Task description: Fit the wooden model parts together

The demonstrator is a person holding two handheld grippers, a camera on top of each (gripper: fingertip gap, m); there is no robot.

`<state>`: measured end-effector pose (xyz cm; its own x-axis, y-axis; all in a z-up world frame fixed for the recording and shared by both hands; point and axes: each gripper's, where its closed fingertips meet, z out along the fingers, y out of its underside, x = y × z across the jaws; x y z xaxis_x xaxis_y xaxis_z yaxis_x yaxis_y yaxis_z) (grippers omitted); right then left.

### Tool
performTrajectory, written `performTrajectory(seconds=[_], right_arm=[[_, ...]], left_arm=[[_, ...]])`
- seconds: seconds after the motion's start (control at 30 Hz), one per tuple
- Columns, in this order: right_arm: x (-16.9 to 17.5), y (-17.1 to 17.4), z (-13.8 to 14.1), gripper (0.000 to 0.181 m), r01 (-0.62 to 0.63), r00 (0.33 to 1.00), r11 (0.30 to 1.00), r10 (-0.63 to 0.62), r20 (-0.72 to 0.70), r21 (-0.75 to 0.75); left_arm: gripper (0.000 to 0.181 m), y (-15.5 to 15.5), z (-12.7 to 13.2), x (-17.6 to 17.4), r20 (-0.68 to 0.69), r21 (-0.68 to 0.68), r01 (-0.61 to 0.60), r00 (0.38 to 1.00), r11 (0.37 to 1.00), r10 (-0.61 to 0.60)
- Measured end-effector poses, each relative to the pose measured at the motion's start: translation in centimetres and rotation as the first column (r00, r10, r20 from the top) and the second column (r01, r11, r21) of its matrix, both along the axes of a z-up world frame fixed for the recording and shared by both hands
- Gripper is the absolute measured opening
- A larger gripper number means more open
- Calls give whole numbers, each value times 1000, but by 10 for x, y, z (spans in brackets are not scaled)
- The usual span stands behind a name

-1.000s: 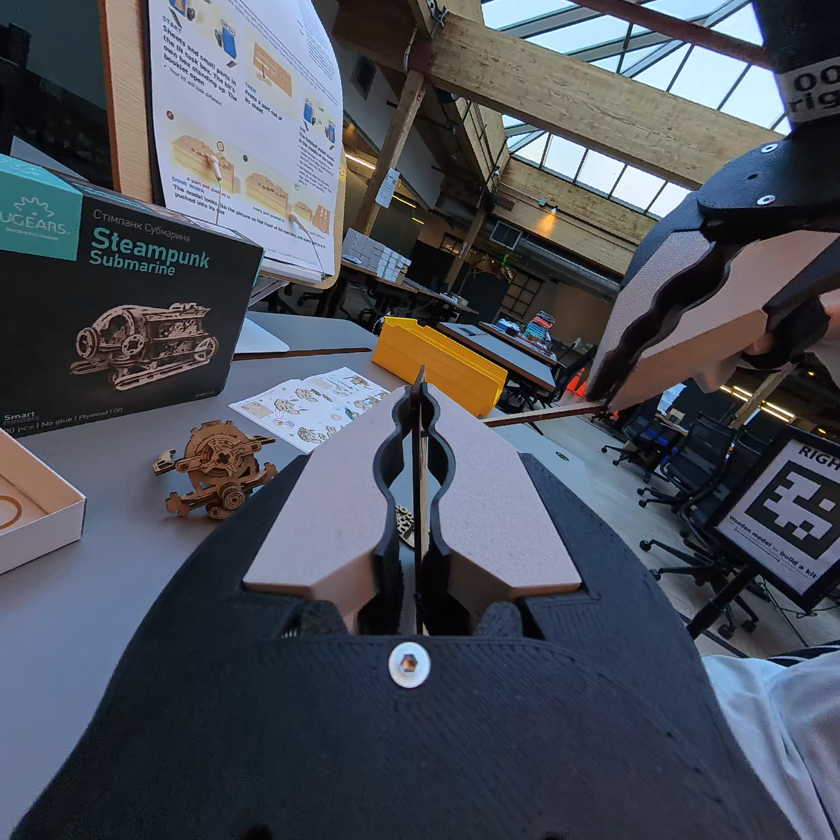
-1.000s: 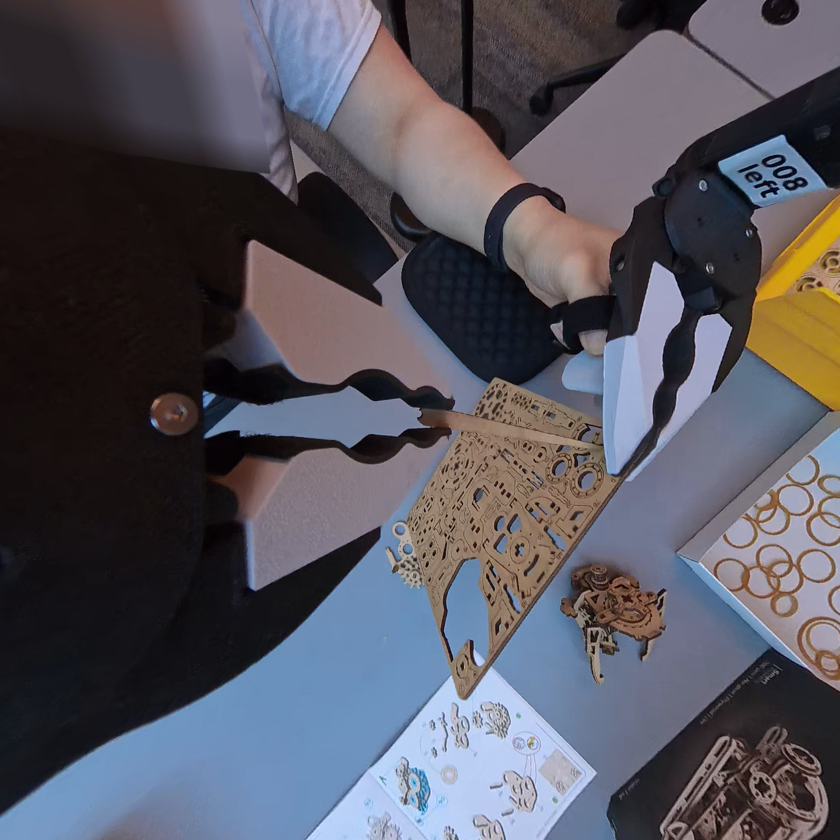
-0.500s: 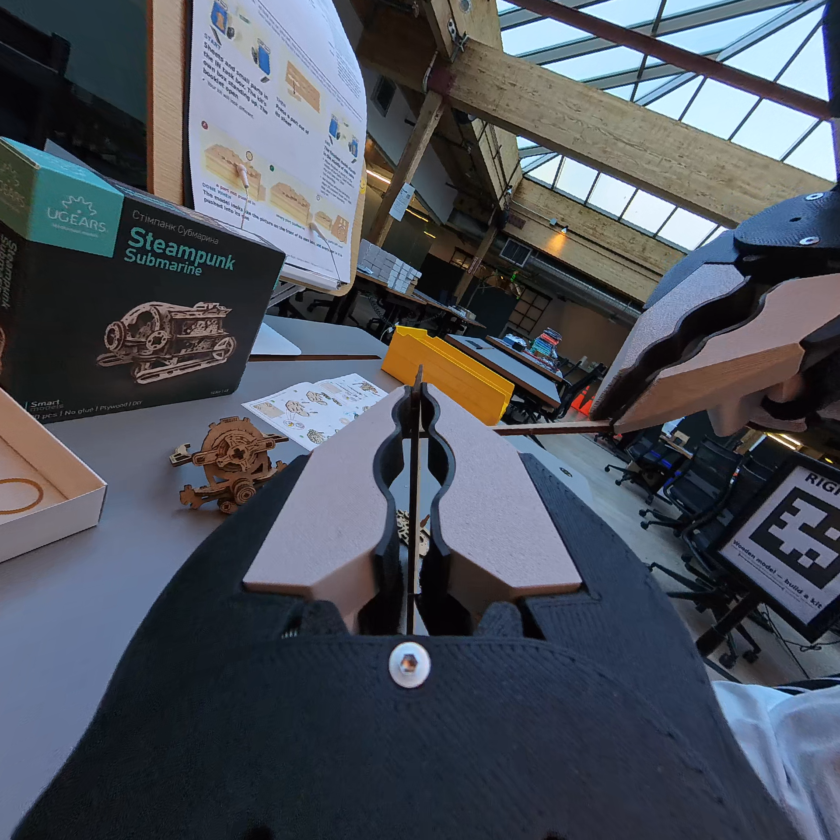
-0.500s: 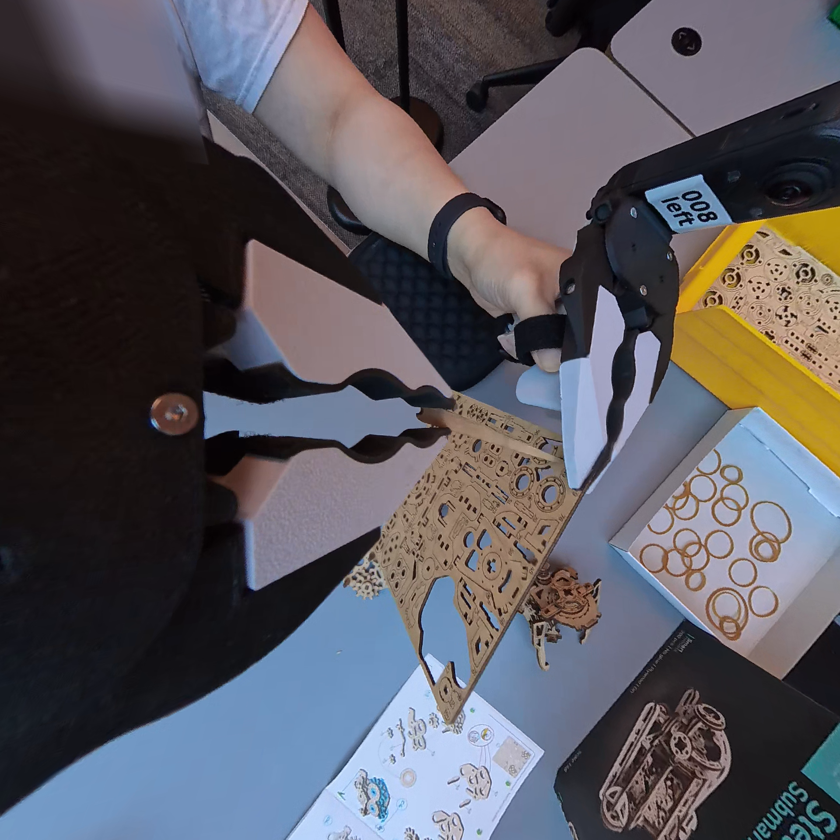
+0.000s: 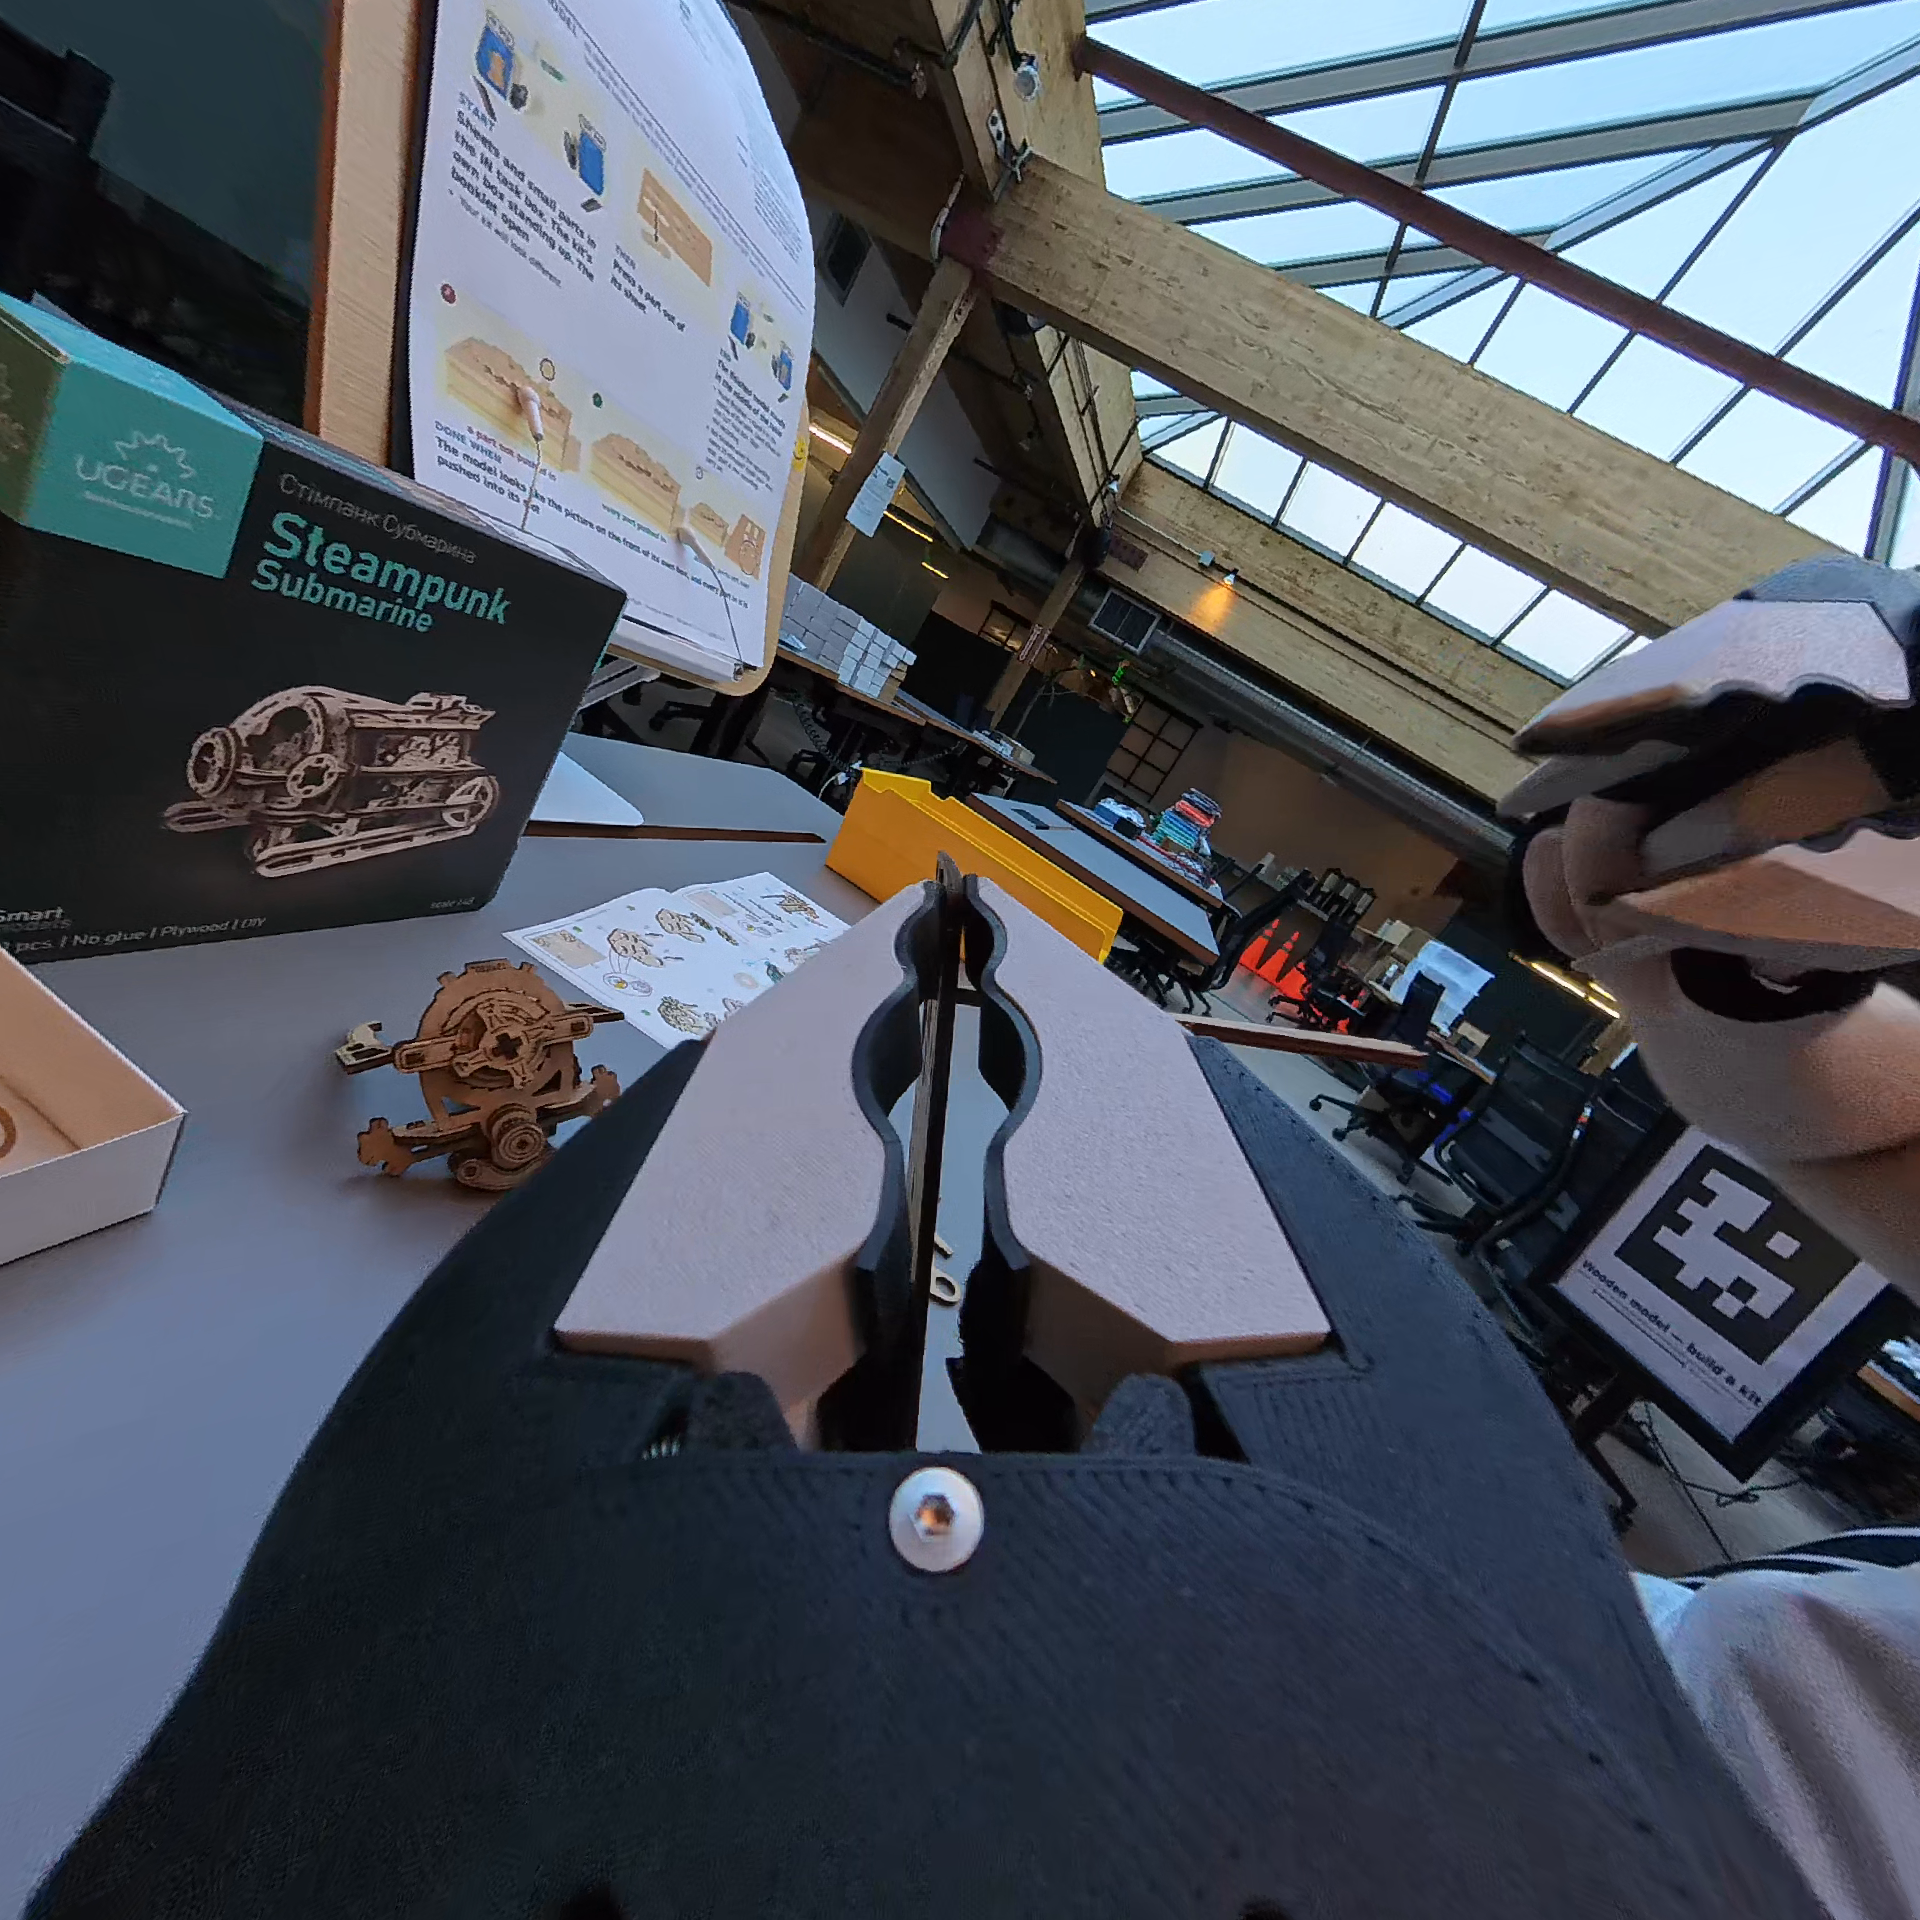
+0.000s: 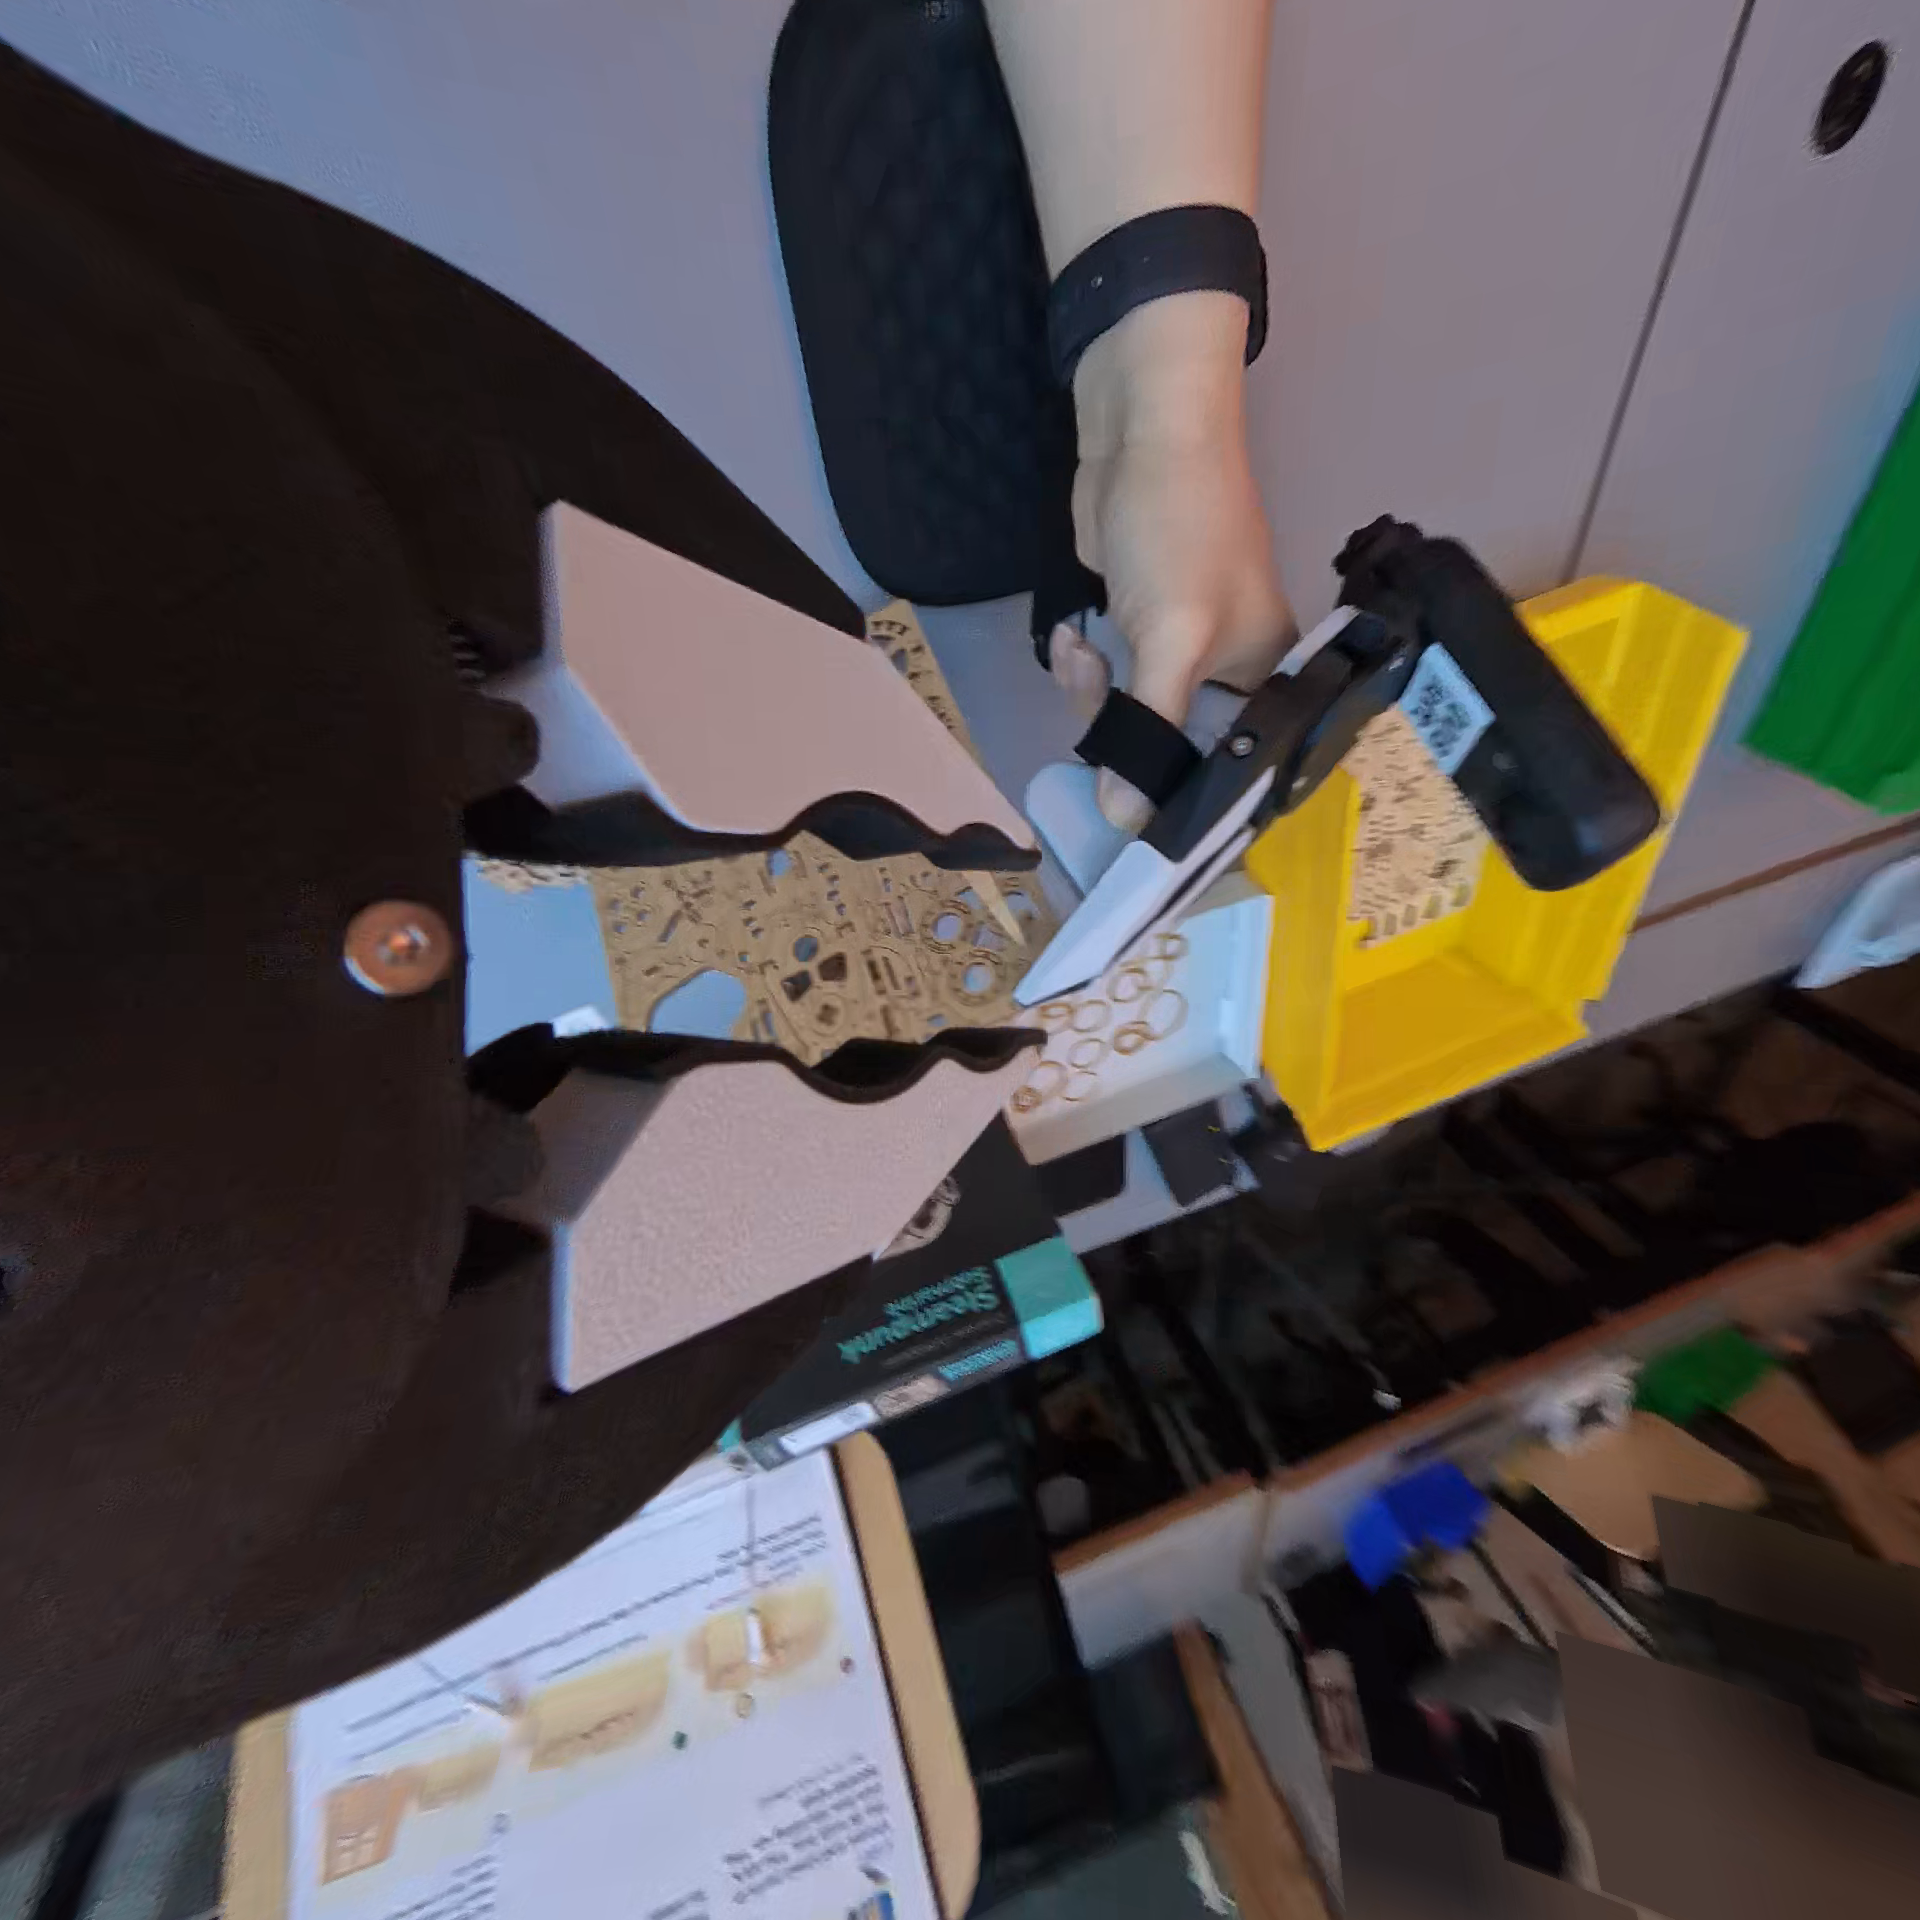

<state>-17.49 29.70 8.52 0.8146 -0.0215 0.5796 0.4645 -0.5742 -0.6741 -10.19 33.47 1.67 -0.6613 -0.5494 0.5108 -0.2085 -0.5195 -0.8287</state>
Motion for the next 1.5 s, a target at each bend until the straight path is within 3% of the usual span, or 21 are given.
performTrajectory(seconds=[0.03, 0.13, 0.3, 0.43, 0.5, 0.57, 0.83, 1.13, 1.37, 1.5], right_arm=[[-6, -4, 6, 37, -68, 998, 995, 67, 15, 69], [-4, -20, -8, 58, -207, 972, 965, 183, 150, 164], [1, -6, -54, 45, -352, 901, 916, 276, 334, 192], [3, 15, -62, 31, -409, 863, 886, 298, 408, 219], [2, 18, -55, 10, -425, 852, 865, 283, 440, 267], [3, 17, -51, 5, -440, 835, 857, 279, 474, 269], [0, 11, -60, 1, -485, 830, 849, 371, 416, 209], [7, 10, -61, 1, -446, 873, 861, 359, 329, 244], [9, 5, -62, 1, -428, 871, 875, 331, 362, 229], [13, 9, -56, 1, -376, 924, 870, 326, 200, 319]], left_arm=[[0, -1, -1, 0, -5, -3, 9, 1000, 1000, -9], [0, -3, -1, -1, -5, -7, 27, 1000, 1000, -27], [0, -6, -1, -1, 12, 0, 49, 999, 999, -49], [0, -6, -6, 2, -7, -22, 70, 997, 997, -70], [0, -6, -6, 1, -7, -25, 77, 997, 997, -78], [0, -8, -5, 0, -1, -17, 84, 996, 996, -84], [0, -16, -7, -2, 15, 29, 111, 994, 993, -111], [0, -16, -16, 3, -14, 68, 90, 996, 994, -89], [0, -20, -19, 4, -21, 86, 102, 995, 991, -100], [0, -20, -20, 4, -23, 102, 86, 996, 991, -84]])
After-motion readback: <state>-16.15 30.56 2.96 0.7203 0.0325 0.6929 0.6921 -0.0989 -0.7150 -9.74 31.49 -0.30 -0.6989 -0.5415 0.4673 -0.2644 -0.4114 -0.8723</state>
